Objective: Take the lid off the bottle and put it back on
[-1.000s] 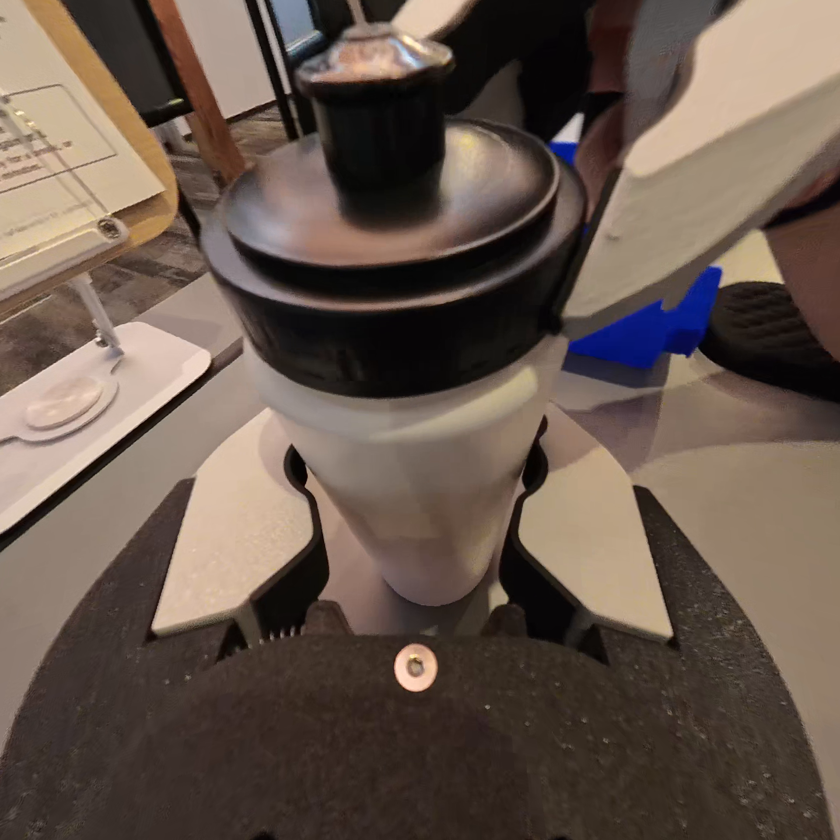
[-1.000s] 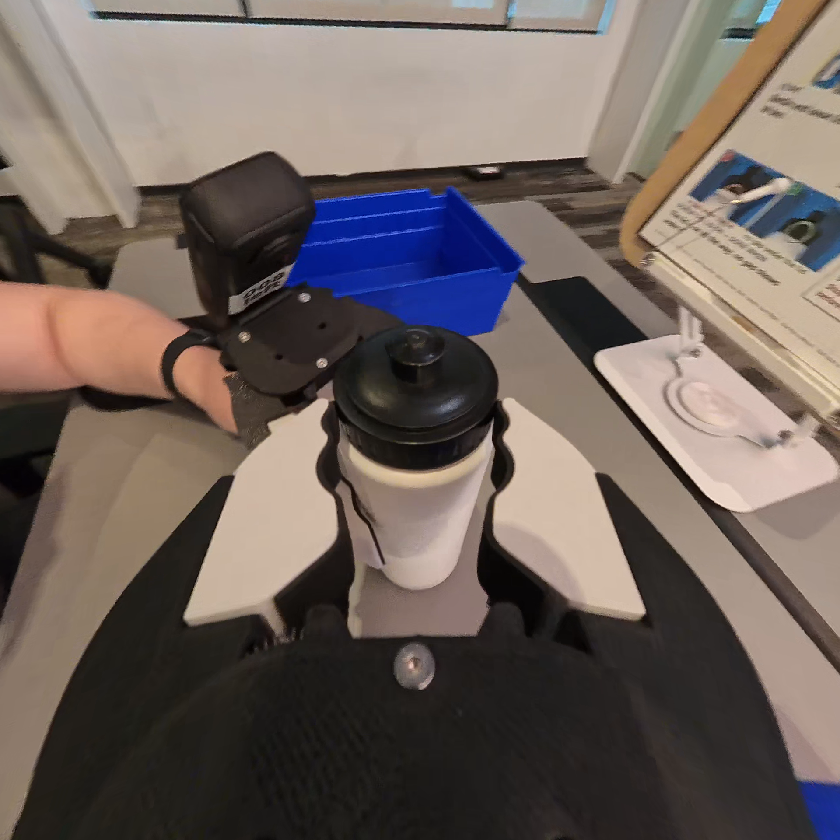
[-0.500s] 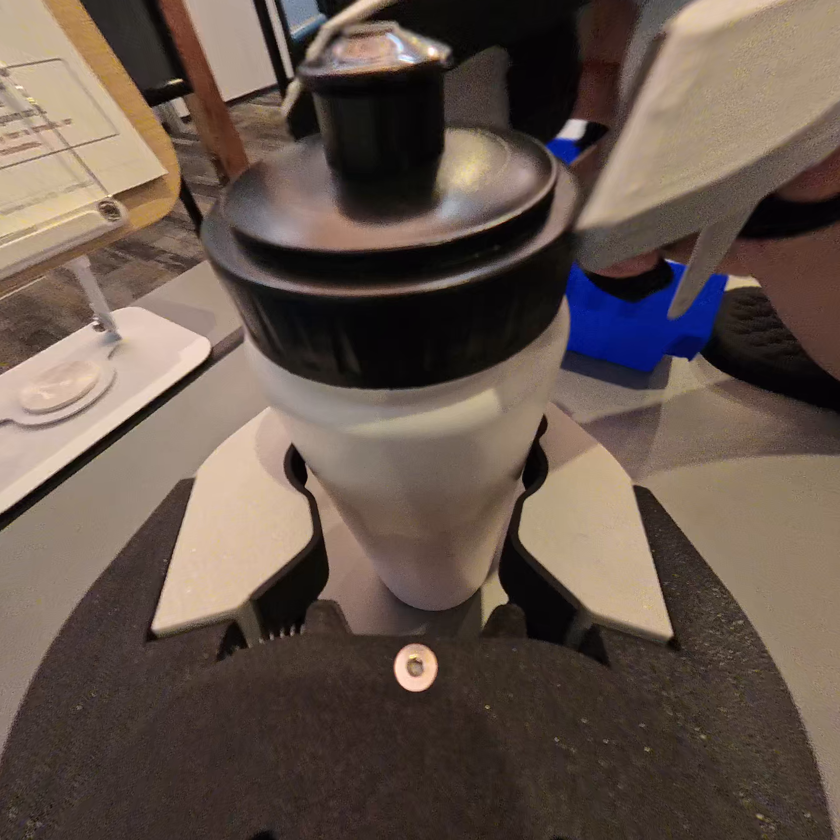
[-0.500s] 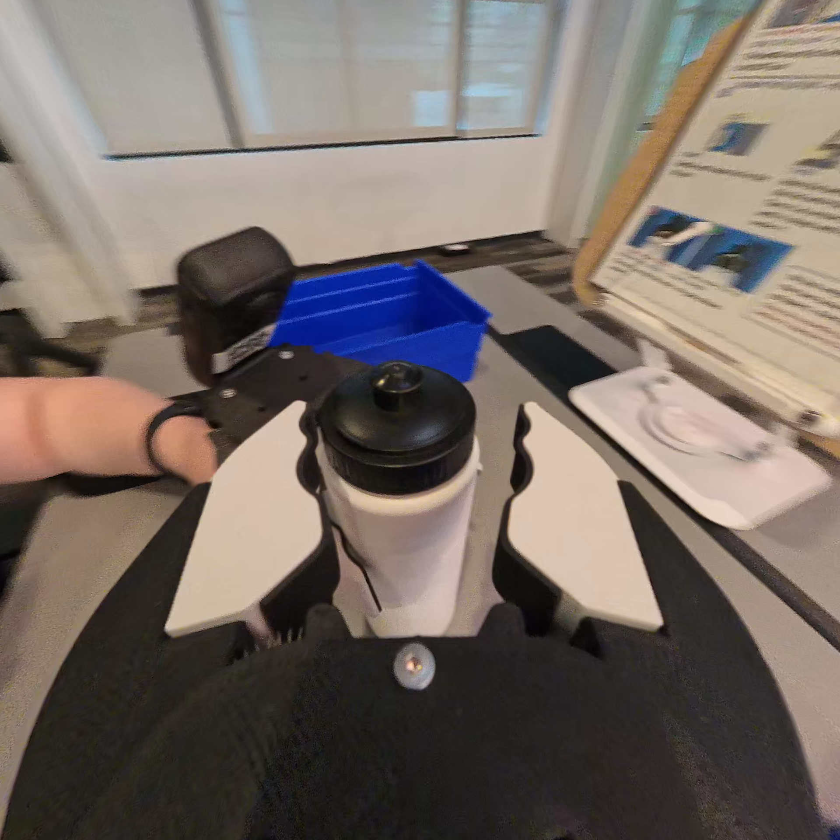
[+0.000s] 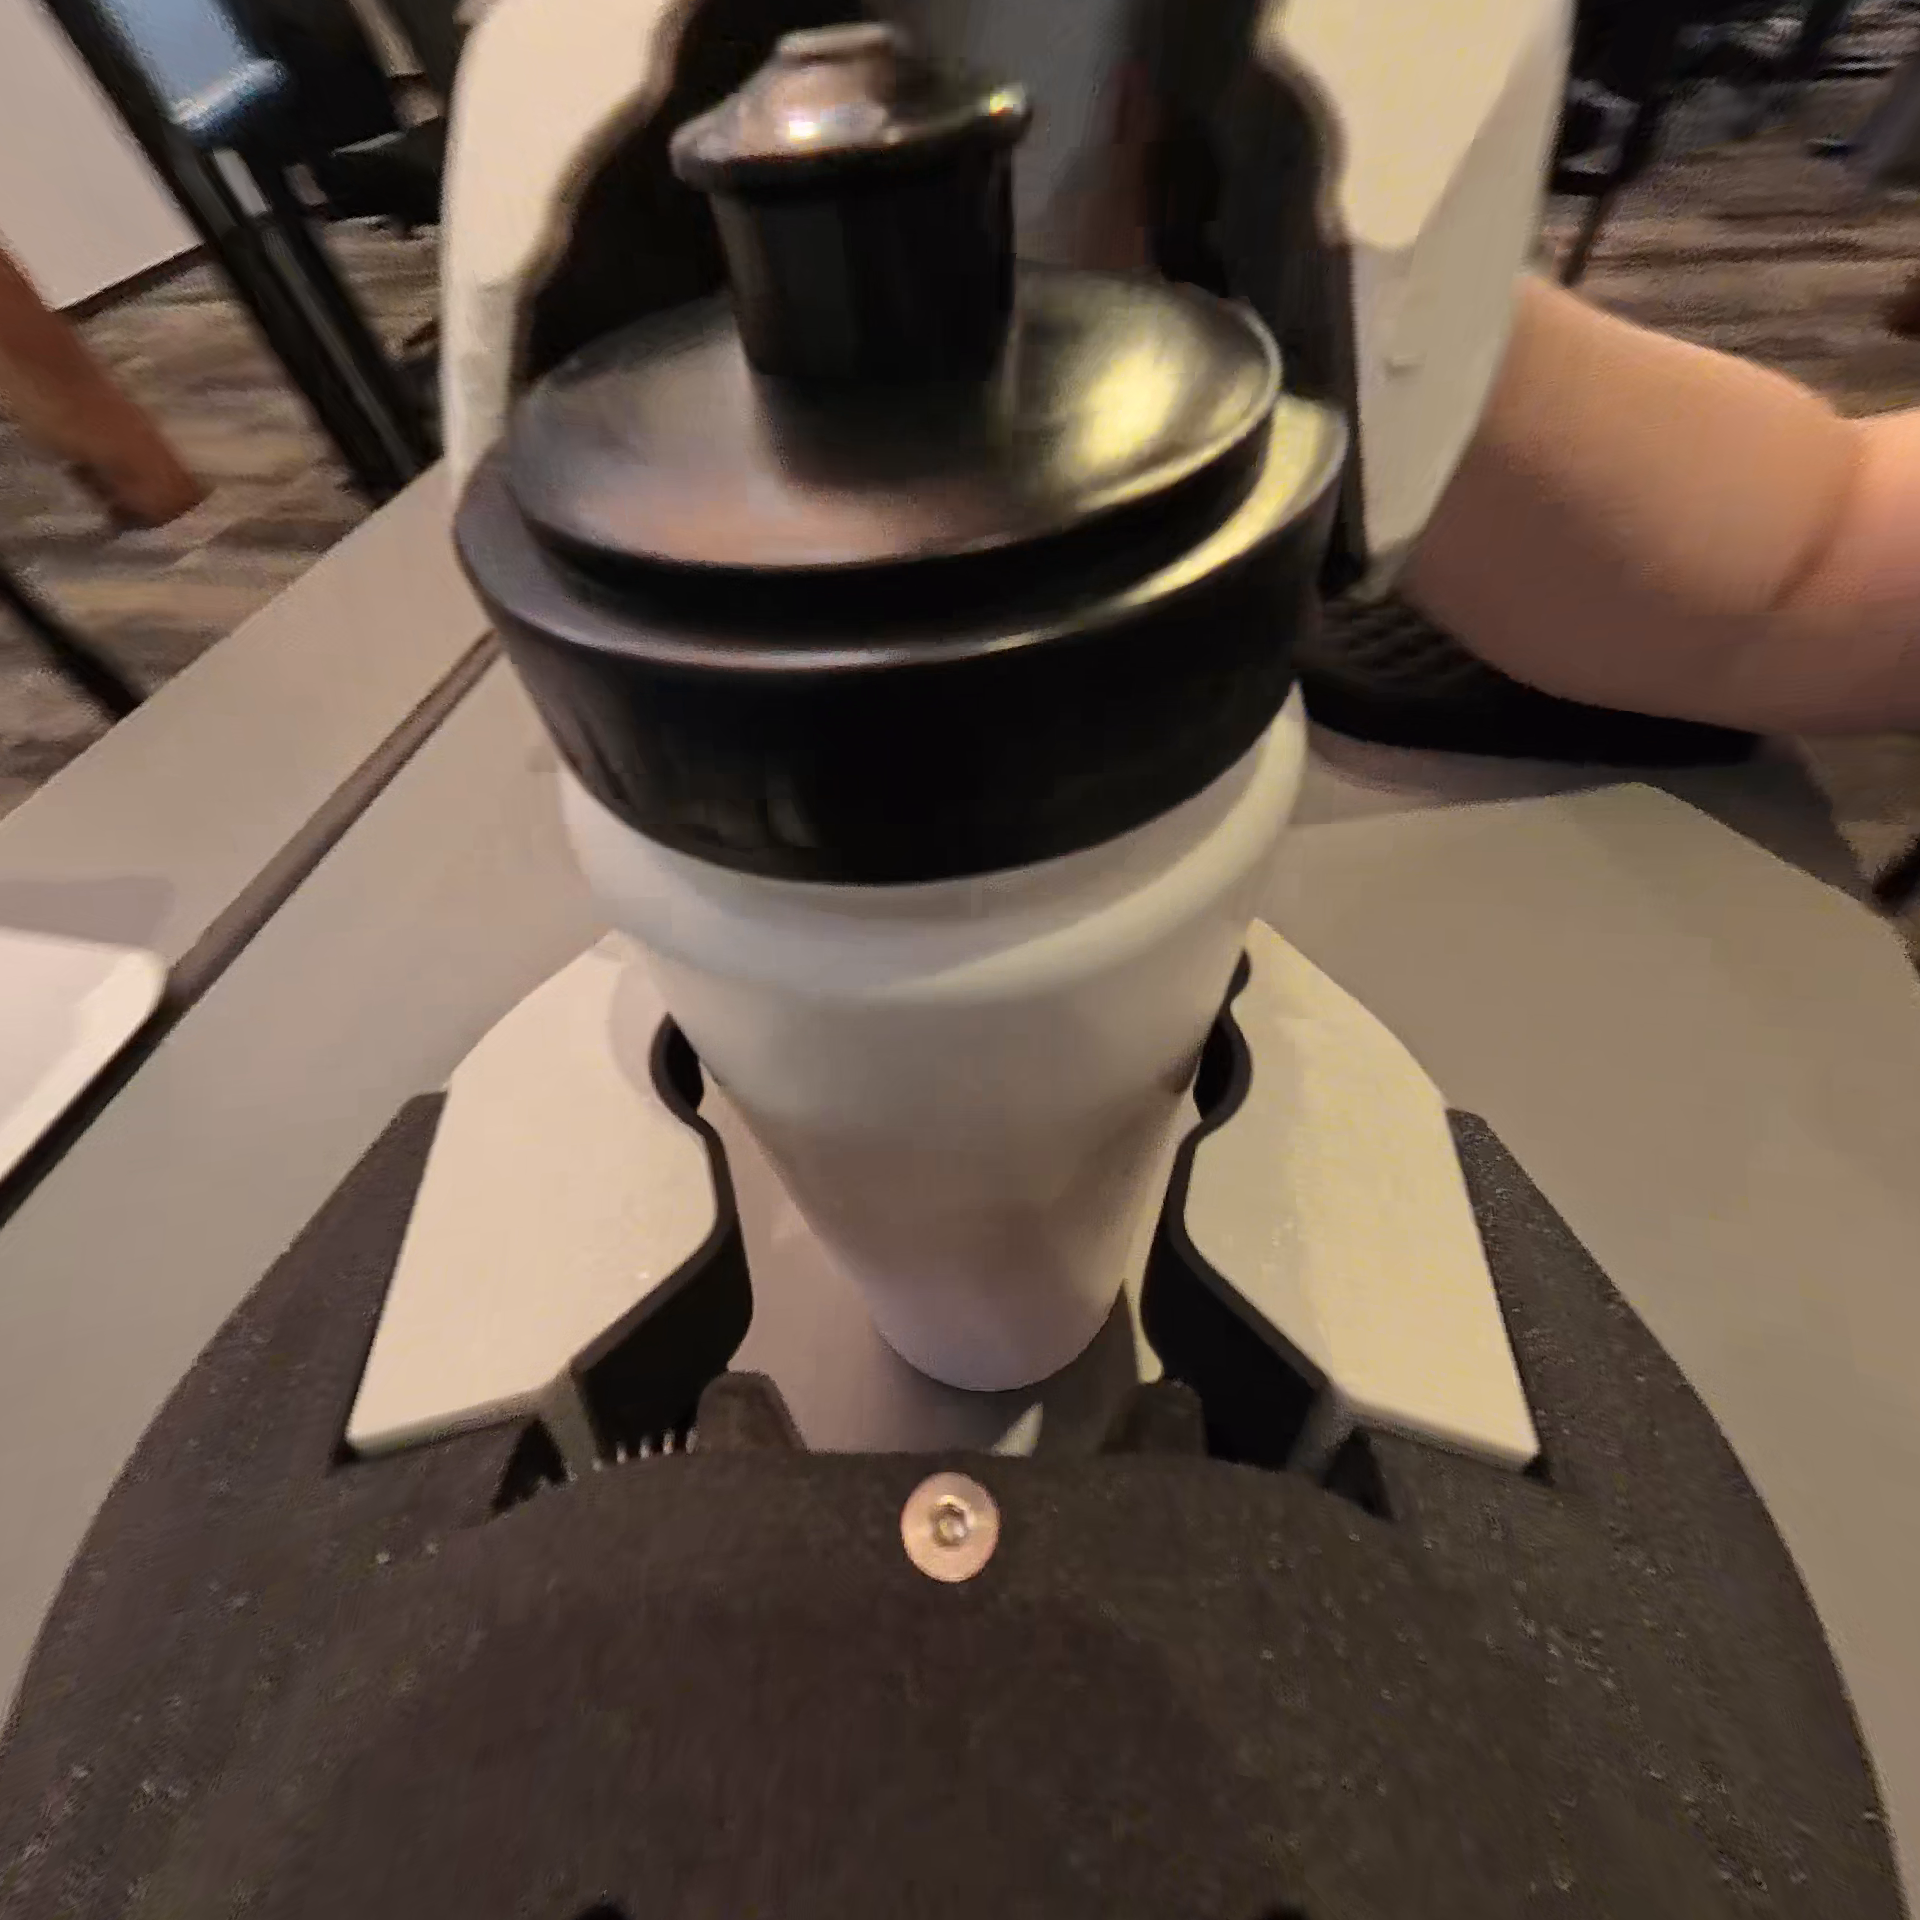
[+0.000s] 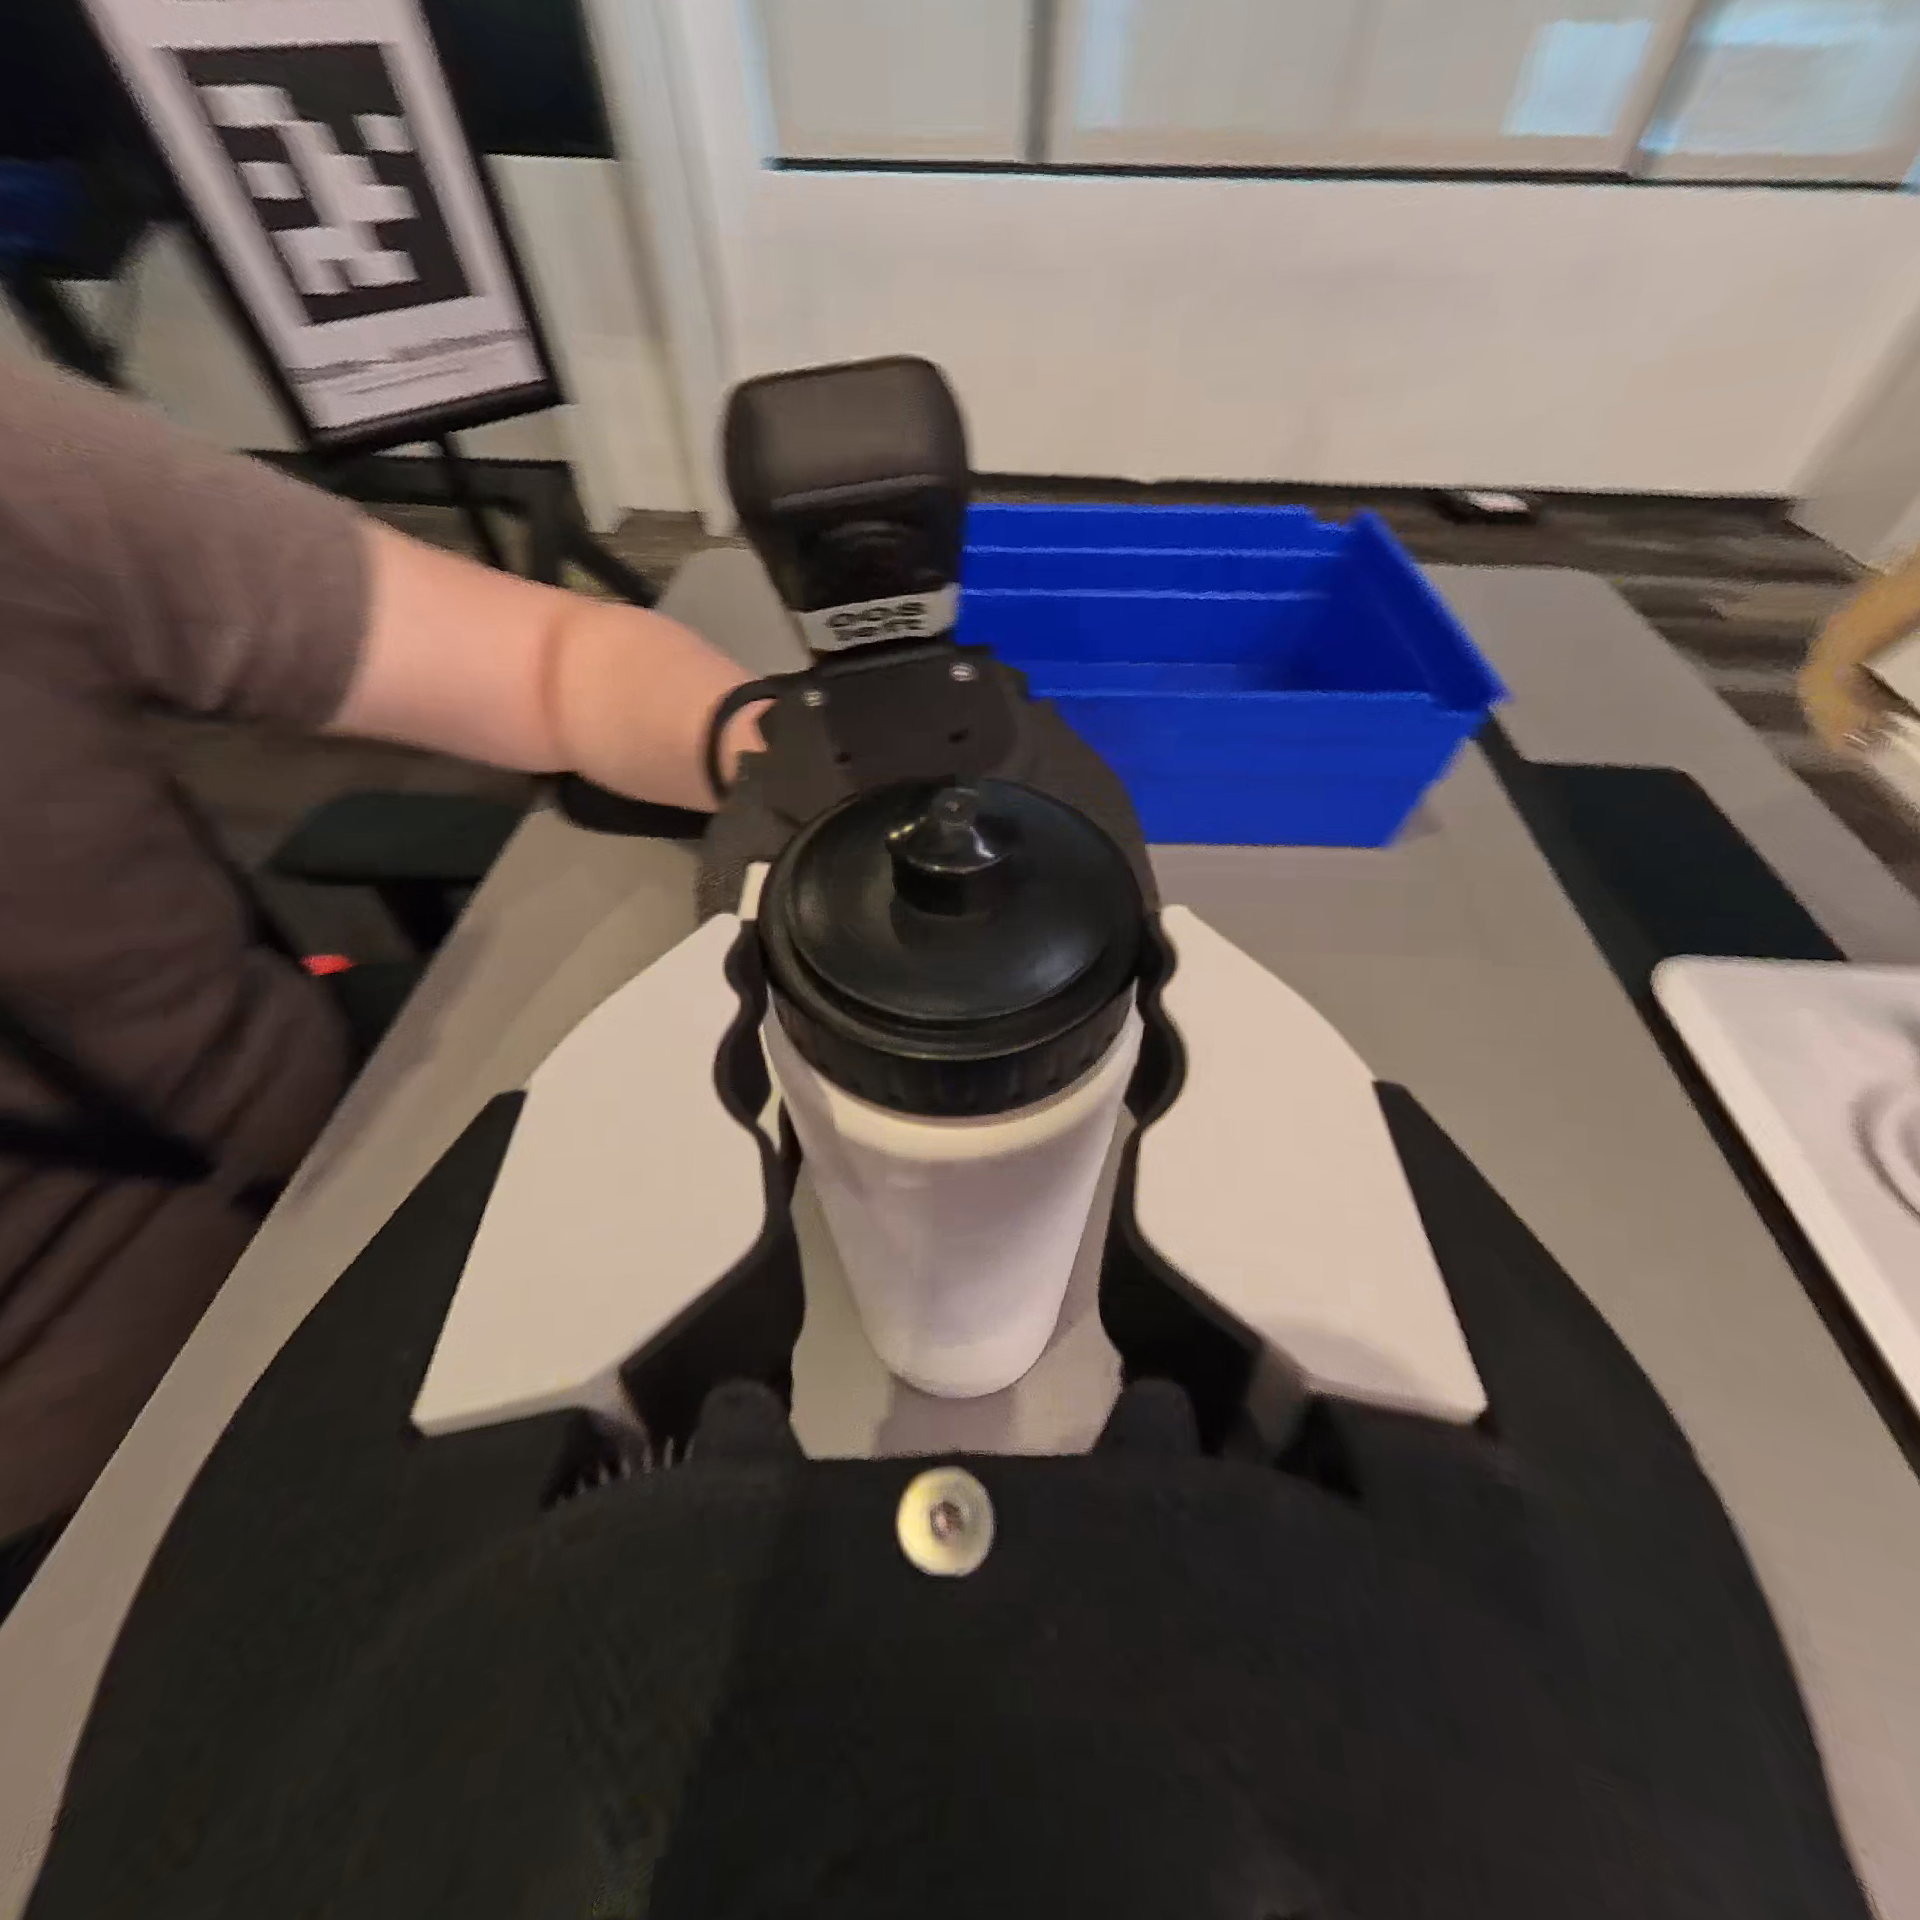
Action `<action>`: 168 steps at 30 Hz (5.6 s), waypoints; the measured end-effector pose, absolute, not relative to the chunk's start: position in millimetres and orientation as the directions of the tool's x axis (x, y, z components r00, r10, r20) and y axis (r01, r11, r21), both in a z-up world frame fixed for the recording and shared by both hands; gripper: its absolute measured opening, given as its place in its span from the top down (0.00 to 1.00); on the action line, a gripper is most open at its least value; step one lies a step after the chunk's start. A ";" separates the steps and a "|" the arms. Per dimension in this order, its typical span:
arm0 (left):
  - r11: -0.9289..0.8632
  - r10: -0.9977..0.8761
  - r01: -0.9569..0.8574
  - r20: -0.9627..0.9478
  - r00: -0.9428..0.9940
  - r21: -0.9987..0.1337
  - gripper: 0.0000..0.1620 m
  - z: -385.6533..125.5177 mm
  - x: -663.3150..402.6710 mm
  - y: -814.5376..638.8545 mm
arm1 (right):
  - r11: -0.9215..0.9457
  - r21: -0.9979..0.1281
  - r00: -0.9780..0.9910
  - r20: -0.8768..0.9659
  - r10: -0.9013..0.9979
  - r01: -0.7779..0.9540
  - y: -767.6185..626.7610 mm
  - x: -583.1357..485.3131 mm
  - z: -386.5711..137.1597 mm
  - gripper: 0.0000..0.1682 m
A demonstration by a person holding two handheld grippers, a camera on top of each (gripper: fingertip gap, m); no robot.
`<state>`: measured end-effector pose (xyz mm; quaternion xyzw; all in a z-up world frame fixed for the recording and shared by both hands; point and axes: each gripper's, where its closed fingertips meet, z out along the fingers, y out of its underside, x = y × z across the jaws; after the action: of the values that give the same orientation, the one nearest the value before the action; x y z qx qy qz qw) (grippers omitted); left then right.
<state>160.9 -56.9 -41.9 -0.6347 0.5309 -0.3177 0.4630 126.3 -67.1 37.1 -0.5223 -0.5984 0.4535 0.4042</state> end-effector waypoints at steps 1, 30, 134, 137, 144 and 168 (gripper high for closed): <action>0.008 -0.977 -0.384 -0.089 0.194 -0.924 0.41 -42.1 164.1 -64.1 | 0.053 -0.969 -0.175 0.010 0.984 0.243 -72.8 128.7 37.3 0.58; 0.029 -0.993 -0.336 -0.064 0.094 -0.942 0.42 -40.8 172.6 -83.0 | 0.067 -0.974 -0.260 0.009 0.966 0.214 -88.1 127.4 38.8 0.56; -0.101 -0.928 -0.417 -0.065 0.367 -0.903 0.44 -48.7 169.6 -53.6 | -0.204 -0.845 0.321 -0.040 0.946 0.494 -52.4 128.4 30.7 0.51; -0.108 -0.924 -0.420 -0.066 0.377 -0.901 0.44 -49.1 169.2 -53.7 | -0.227 -0.813 0.449 0.047 0.892 0.536 -49.6 130.8 26.7 0.51; -0.093 -0.935 -0.423 -0.067 0.347 -0.901 0.45 -49.4 169.7 -56.8 | -0.126 -0.781 0.317 0.097 0.943 0.612 -56.8 132.3 23.1 0.53; -0.095 -0.948 -0.427 -0.049 0.314 -0.899 0.46 -51.0 174.1 -64.1 | -0.095 -0.767 0.266 0.102 0.959 0.634 -62.5 136.1 21.7 0.53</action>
<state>174.1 -64.1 -51.0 -0.6790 0.5064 -0.2941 0.4428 136.1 -62.5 21.7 -0.7060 -0.5641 0.2211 0.3668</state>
